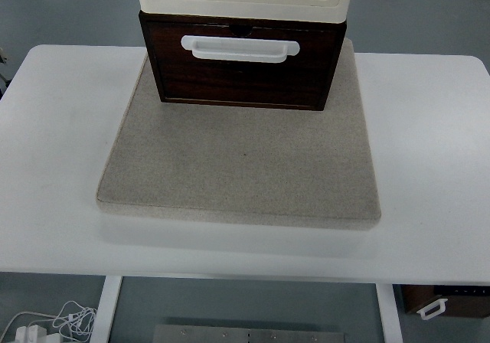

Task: Close the drawer under the combination cabinet

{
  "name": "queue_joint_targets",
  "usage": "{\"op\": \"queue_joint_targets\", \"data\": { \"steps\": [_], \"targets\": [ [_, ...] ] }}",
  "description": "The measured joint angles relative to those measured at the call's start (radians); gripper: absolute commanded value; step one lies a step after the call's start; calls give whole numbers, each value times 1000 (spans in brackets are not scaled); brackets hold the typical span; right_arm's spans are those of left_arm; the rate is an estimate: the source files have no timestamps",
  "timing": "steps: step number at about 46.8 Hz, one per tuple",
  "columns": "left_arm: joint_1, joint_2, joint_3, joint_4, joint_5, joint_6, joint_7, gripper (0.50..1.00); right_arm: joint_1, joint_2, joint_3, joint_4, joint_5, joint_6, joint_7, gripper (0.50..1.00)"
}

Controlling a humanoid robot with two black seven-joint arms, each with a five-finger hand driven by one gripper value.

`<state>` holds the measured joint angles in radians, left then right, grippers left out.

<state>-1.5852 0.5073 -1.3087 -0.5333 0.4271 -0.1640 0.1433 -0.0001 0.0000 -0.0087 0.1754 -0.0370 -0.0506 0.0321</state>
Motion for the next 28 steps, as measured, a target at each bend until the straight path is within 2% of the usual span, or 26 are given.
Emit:
{"op": "queue_joint_targets", "data": {
  "steps": [6, 15, 28],
  "targets": [
    [23, 22, 0, 81, -2, 51, -1, 1000, 0, 0, 0, -1, 0, 0, 0, 952],
    [59, 26, 0, 229, -78, 60, 13, 1000, 0, 0, -1, 0, 0, 0, 0, 952],
    [255, 19, 0, 250, -205, 46, 1, 1000, 0, 0, -1, 0, 0, 0, 0, 952]
  ]
}}
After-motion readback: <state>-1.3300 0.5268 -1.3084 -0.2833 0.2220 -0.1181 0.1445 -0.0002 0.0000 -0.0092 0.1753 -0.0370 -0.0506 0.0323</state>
